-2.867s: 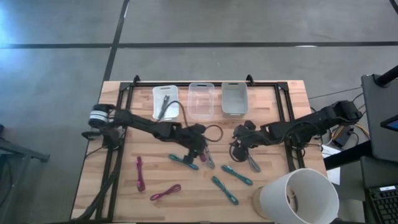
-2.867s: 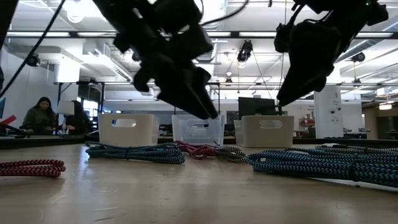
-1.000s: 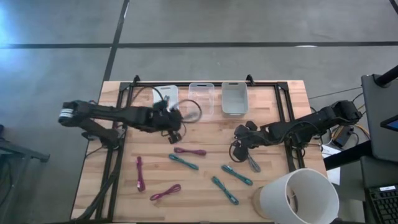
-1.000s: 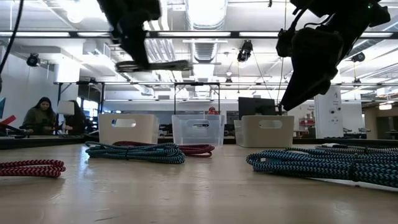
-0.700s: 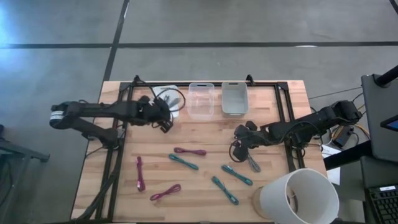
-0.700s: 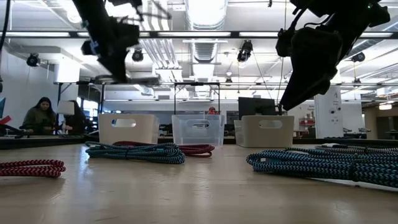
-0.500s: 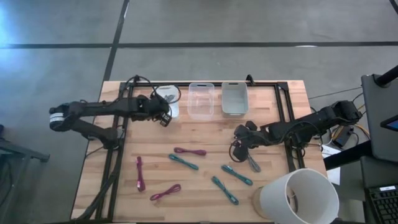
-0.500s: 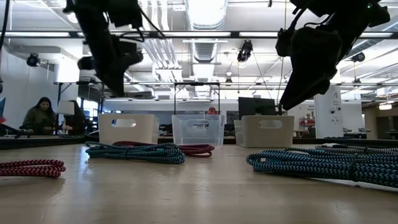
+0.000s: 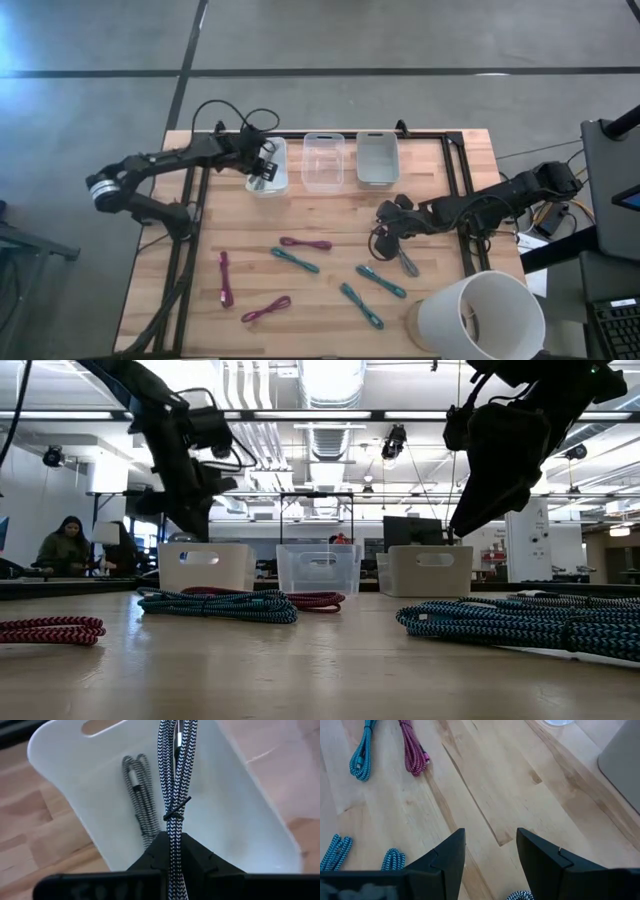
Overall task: Pick & Place USB Port
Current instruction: Put the left gray charger cable into the white bin, then put the gray charger cable into the white bin
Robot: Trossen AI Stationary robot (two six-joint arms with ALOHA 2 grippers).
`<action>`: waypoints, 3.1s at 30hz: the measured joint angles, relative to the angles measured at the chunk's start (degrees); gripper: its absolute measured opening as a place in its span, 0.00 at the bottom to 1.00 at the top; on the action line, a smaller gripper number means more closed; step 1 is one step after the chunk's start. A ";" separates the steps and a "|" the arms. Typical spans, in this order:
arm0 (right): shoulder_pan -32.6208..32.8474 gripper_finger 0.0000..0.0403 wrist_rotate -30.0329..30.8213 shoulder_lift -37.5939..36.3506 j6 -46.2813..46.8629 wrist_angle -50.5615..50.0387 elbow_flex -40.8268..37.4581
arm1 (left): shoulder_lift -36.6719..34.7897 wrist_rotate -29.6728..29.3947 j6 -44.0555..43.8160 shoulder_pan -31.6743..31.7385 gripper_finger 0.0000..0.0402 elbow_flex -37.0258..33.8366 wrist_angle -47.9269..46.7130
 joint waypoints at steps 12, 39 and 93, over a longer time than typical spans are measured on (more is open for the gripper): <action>0.00 0.43 0.04 0.00 -0.19 0.00 0.00 | 8.89 3.61 -6.07 1.43 0.09 0.00 7.87; -0.01 0.43 0.37 -0.02 -0.81 0.02 -0.94 | 11.41 3.76 -1.26 1.40 0.20 1.33 9.36; 5.26 0.43 -6.36 -0.02 24.78 -7.15 -9.81 | -4.52 3.52 23.88 -21.94 0.20 1.84 21.22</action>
